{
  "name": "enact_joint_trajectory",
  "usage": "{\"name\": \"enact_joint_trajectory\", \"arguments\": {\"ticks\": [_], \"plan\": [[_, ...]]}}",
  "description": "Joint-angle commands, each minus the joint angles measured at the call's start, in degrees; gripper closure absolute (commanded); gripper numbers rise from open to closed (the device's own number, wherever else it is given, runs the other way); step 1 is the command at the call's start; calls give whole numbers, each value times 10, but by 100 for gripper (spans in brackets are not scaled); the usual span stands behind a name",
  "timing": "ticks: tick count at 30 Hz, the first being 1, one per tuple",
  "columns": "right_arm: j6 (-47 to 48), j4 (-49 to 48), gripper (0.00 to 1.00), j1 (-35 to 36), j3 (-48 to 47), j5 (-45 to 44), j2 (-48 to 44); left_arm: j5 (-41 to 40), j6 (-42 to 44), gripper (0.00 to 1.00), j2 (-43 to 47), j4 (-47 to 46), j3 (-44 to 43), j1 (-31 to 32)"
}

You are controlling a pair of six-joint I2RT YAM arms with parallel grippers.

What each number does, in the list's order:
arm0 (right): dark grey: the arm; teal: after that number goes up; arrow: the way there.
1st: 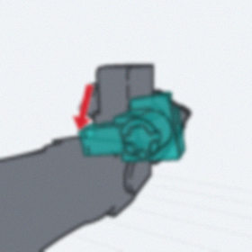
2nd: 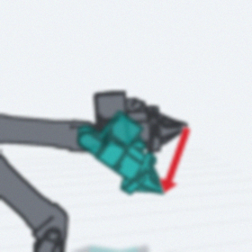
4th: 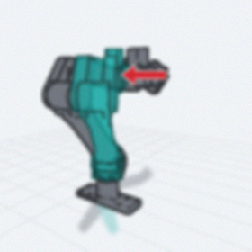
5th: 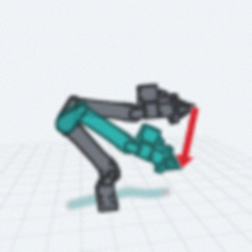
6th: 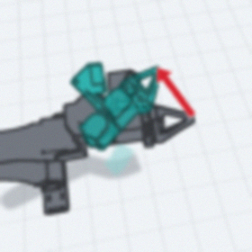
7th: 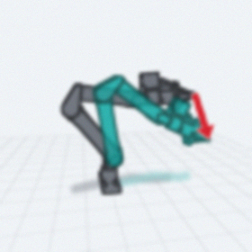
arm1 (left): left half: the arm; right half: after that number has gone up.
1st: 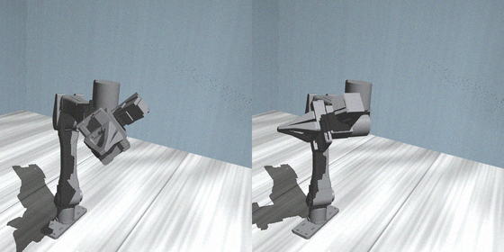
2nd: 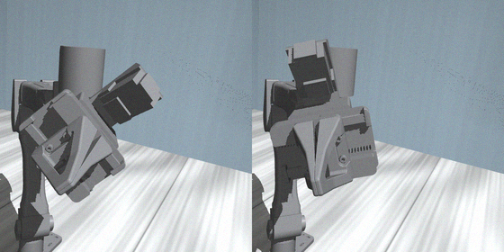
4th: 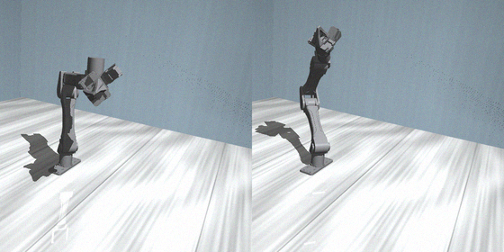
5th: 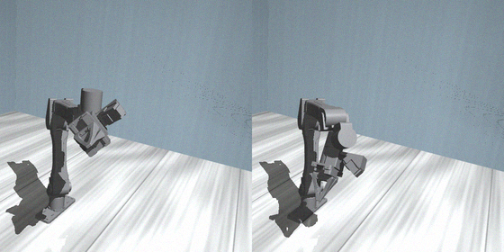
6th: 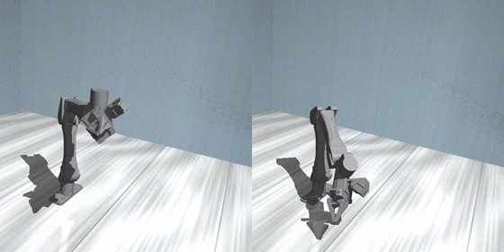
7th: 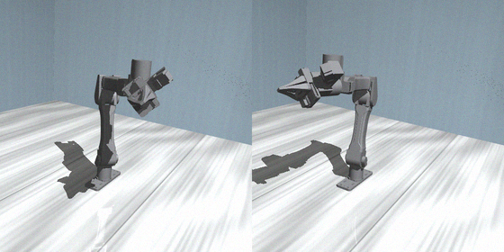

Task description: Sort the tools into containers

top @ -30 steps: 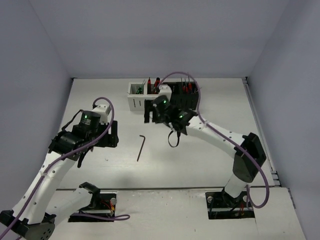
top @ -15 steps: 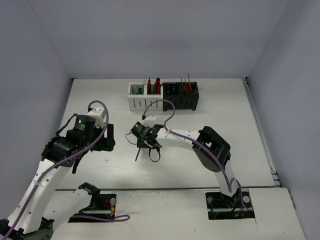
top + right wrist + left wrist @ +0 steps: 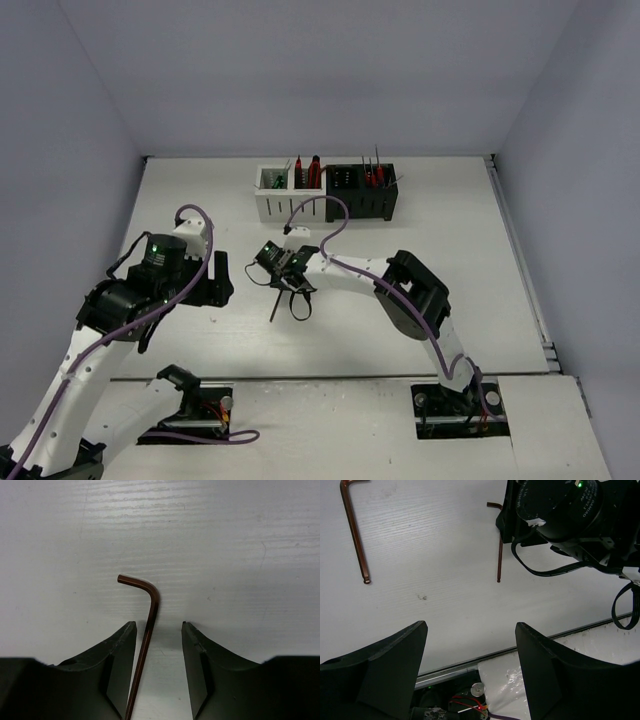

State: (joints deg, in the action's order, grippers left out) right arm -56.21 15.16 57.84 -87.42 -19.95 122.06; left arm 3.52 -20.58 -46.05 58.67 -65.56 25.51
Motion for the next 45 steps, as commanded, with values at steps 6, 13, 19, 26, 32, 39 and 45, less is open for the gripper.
{"name": "enact_joint_trajectory", "arguments": {"ticks": [6, 13, 19, 26, 32, 39, 45], "plan": [[-12, 50, 73, 1, -25, -57, 27, 6, -8, 32, 6, -6, -2, 8], [40, 78, 89, -13, 37, -75, 5, 3, -4, 32, 6, -6, -4, 8], [121, 82, 100, -44, 65, -93, -37, -3, -6, 32, 2, -7, -5, 9], [294, 59, 100, -63, 34, -67, -37, -10, -8, 32, -8, -8, -6, 8], [339, -13, 100, -77, 64, -16, -82, -19, -12, 32, -5, -8, -8, 7], [426, -77, 100, -87, 29, -18, -196, -30, -17, 32, -6, -8, -17, 8], [517, -143, 100, -132, -38, -26, -257, -49, -24, 32, -13, -9, -15, 7]]}}
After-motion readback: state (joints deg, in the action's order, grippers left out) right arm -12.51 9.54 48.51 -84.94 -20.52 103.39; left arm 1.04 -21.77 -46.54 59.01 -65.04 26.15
